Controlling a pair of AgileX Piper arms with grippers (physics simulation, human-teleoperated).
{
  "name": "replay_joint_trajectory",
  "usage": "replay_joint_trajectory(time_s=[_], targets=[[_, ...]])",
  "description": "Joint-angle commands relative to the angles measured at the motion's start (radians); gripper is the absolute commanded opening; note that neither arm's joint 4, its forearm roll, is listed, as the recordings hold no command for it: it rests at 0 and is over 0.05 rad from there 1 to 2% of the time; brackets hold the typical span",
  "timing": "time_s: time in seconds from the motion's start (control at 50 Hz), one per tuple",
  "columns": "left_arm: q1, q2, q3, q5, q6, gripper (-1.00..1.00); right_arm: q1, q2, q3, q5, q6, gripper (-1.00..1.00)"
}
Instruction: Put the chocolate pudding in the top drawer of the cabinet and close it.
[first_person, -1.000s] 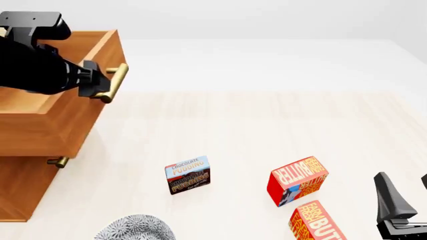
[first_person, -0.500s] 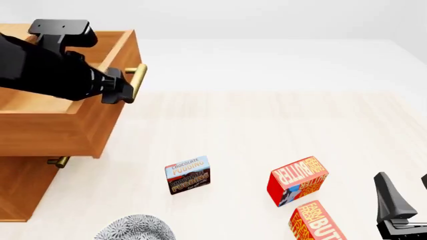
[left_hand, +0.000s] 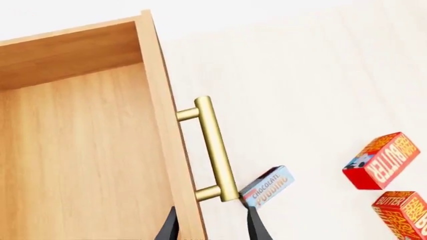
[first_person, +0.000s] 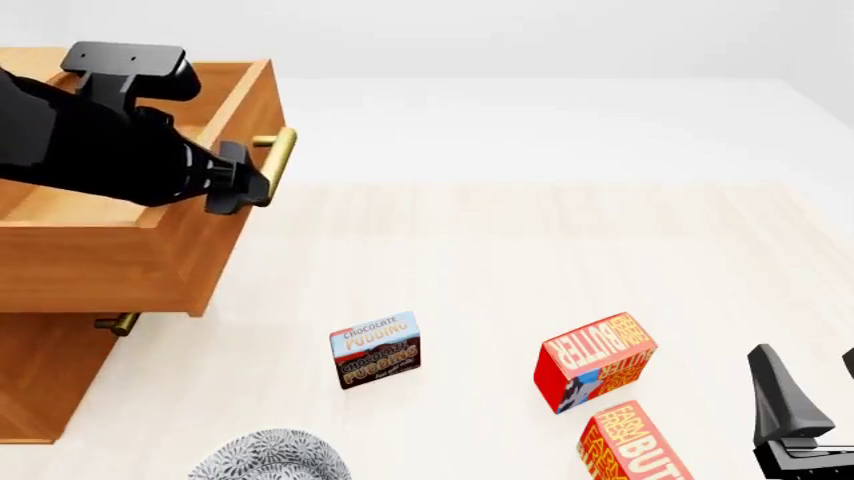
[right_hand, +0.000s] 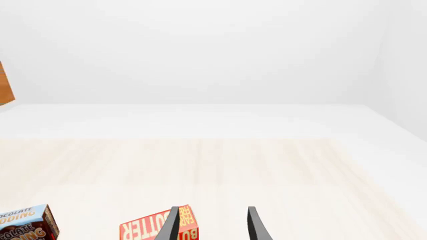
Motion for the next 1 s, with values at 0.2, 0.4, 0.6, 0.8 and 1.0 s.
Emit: replay_joint_trajectory(time_s=[0.2, 0.4, 0.6, 0.8, 1.0], targets=[[0.023, -0.048, -0.034, 0.022, 0.096, 1.00, 0.000, 0.001, 0.000, -0.001, 0.000, 1.00], [0.020, -0.066, -0.063, 0.029, 0.130, 1.00, 0.000, 0.001, 0.000, -0.001, 0.000, 1.00], [0.024, -0.105, -0.075, 0.036, 0.227, 1.00, 0.000, 0.001, 0.000, -0.001, 0.000, 1.00], [0.034, -0.170, -0.112, 0.051, 0.350, 1.00, 0.000, 0.001, 0.000, -0.001, 0.000, 1.00], [-0.018, -0.229, -0.108, 0.049, 0.436, 1.00, 0.000, 0.001, 0.000, -0.001, 0.000, 1.00]])
